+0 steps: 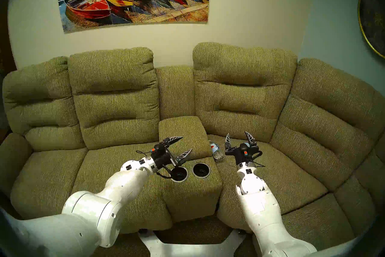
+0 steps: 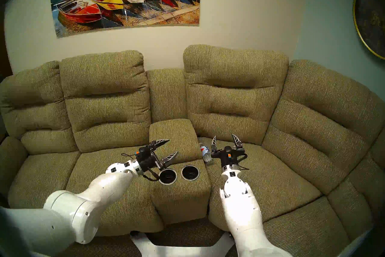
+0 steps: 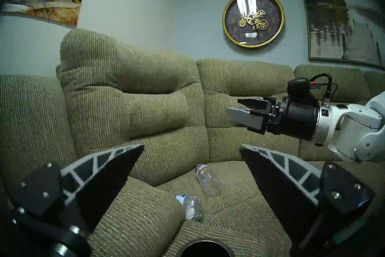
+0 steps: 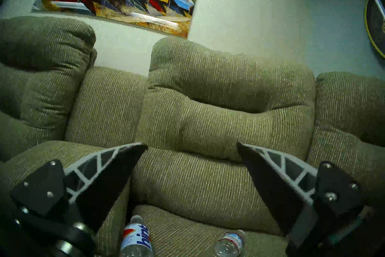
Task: Take bottles out of cup holder
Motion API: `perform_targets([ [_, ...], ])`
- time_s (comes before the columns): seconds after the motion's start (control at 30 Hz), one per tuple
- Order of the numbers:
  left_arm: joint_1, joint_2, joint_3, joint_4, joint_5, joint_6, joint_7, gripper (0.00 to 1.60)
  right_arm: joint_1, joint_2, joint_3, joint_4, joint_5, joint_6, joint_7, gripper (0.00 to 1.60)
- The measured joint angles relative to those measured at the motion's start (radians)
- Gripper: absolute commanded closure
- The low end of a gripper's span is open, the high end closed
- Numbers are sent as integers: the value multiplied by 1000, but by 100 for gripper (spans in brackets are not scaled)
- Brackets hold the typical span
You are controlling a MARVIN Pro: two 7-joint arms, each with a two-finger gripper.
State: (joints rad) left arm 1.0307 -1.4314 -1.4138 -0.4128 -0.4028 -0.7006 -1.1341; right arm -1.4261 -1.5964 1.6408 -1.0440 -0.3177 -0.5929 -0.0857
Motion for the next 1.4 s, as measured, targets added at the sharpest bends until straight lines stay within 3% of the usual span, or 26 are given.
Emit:
perform_targets([
  [0.23, 36, 13, 12, -77, -23, 28, -23, 0, -54, -4, -3, -83, -9, 6, -1, 0],
  [0.47, 84, 31, 19, -176, -59, 81, -76, 0, -110, -7, -7, -173, -14, 58, 2, 0],
  [0.87, 178, 68, 7, -362, -115, 215, -174, 0, -198, -10, -19, -335, 3, 221, 48, 0],
  [1.03, 215, 80, 1, -434, -117, 262, -167, 0, -227, -11, -21, -395, 11, 290, 68, 0],
  [1.4, 281, 100, -5, -552, -102, 331, -92, 0, -258, -13, -22, -443, 18, 353, 91, 0],
])
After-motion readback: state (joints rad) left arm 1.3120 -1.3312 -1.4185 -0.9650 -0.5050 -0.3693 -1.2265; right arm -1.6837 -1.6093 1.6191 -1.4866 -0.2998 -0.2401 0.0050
